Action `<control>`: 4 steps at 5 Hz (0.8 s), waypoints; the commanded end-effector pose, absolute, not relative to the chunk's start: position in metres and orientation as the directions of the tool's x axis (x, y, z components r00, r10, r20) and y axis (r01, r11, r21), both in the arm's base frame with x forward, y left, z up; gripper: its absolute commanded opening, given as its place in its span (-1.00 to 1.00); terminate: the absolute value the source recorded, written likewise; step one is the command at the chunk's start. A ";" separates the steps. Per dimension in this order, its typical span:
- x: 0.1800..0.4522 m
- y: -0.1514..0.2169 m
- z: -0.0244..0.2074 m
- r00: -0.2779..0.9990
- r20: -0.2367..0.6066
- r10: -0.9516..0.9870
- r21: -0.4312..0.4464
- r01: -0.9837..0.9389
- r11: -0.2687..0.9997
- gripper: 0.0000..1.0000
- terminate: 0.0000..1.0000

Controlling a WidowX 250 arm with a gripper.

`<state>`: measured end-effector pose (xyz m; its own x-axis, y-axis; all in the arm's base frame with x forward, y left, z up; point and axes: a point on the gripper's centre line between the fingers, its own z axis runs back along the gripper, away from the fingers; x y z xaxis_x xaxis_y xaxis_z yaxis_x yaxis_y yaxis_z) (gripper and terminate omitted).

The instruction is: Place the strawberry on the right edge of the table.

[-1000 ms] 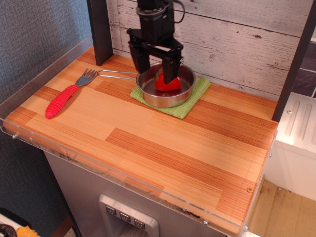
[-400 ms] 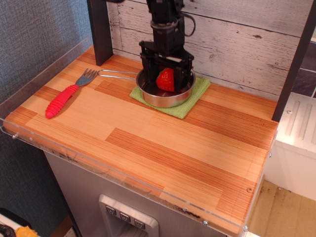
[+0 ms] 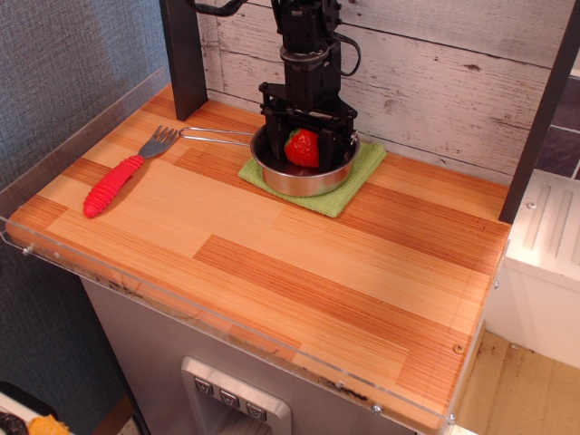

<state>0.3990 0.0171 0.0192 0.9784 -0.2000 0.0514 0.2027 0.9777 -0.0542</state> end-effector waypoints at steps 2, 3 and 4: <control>0.351 -0.015 0.102 0.929 0.229 -0.292 -0.067 0.314 0.947 -1.00 -1.00; 0.325 -0.043 0.088 0.921 0.187 -0.343 -0.116 0.367 0.923 -1.00 -1.00; 0.306 -0.064 0.072 0.919 0.168 -0.356 -0.120 0.378 0.918 -1.00 -1.00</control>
